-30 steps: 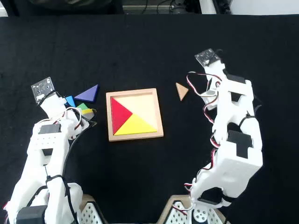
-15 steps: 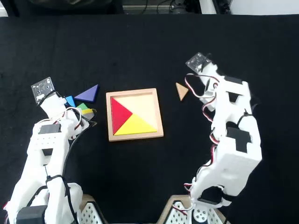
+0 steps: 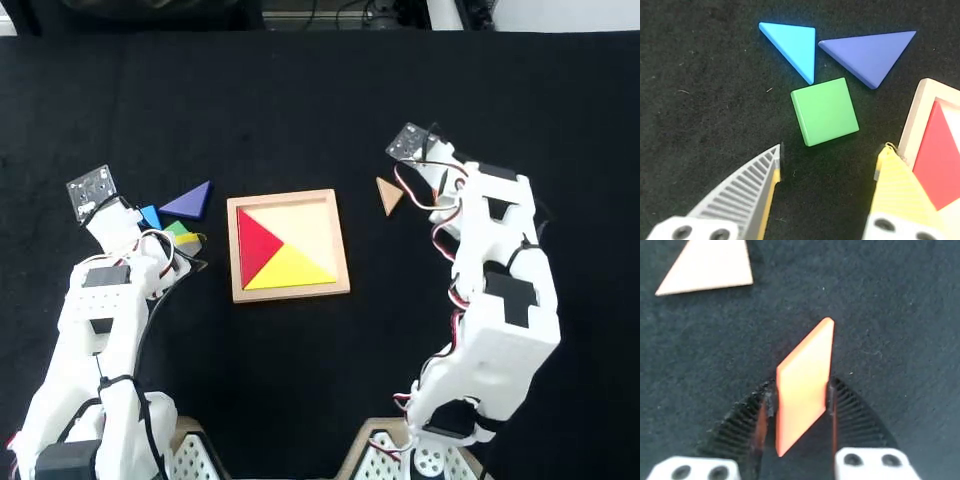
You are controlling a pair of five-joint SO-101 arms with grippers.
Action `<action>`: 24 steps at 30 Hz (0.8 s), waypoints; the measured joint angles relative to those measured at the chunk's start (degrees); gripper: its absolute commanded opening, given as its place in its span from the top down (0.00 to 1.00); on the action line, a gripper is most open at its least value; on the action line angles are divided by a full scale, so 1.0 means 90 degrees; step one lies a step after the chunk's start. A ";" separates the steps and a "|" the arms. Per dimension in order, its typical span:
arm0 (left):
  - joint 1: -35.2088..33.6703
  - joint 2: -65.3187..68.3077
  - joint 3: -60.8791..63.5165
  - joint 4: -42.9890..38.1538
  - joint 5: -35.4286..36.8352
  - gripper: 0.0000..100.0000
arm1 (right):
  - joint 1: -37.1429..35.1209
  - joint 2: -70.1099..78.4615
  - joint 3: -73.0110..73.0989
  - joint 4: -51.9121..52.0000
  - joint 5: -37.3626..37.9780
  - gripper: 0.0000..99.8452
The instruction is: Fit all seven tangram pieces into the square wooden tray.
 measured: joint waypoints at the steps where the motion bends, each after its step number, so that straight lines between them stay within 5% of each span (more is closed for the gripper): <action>1: 0.0000 0.0000 0.0000 0.0000 0.0000 0.69 | -0.0010 0.0000 -0.0010 -0.0010 0.0088 0.95; 24: 0.0020 0.0000 0.0000 0.0000 0.0000 0.69 | -0.0449 -0.0430 -0.1123 0.4239 -0.0195 0.99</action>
